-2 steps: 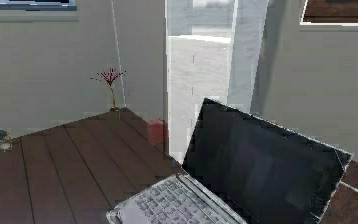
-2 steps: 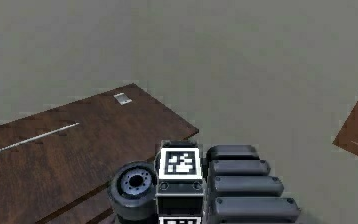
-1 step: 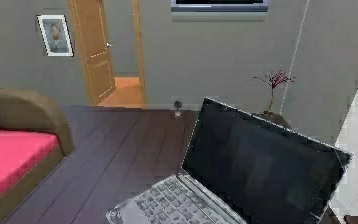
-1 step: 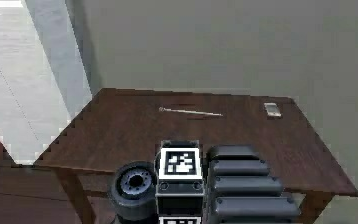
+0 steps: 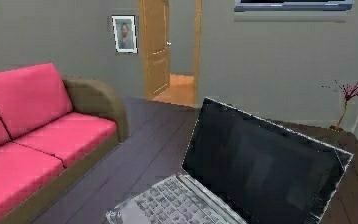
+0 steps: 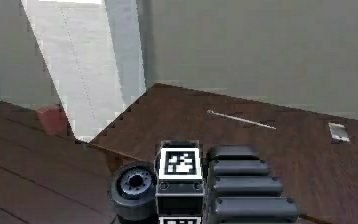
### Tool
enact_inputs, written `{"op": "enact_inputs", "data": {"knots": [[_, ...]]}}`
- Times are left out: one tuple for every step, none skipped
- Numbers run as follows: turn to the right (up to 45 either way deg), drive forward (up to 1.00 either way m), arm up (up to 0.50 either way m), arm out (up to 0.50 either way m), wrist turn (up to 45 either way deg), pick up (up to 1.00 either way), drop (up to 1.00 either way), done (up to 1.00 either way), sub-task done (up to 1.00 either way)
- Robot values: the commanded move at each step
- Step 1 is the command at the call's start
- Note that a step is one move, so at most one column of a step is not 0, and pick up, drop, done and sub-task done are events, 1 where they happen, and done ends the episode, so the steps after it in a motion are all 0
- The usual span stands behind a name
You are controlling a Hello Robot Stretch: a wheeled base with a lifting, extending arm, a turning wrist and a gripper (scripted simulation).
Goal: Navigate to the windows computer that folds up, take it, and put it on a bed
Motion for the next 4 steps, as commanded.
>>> {"op": "enact_inputs", "data": {"knots": [[0.0, 1.00, 0.00, 0.00, 0.0, 0.00, 0.00, 0.00, 0.00], [0.0, 1.00, 0.00, 0.00, 0.0, 0.00, 0.00, 0.00, 0.00], [0.0, 1.00, 0.00, 0.00, 0.0, 0.00, 0.00, 0.00, 0.00], [0.0, 0.20, 0.00, 0.00, 0.0, 0.00, 0.00, 0.00, 0.00]]}}
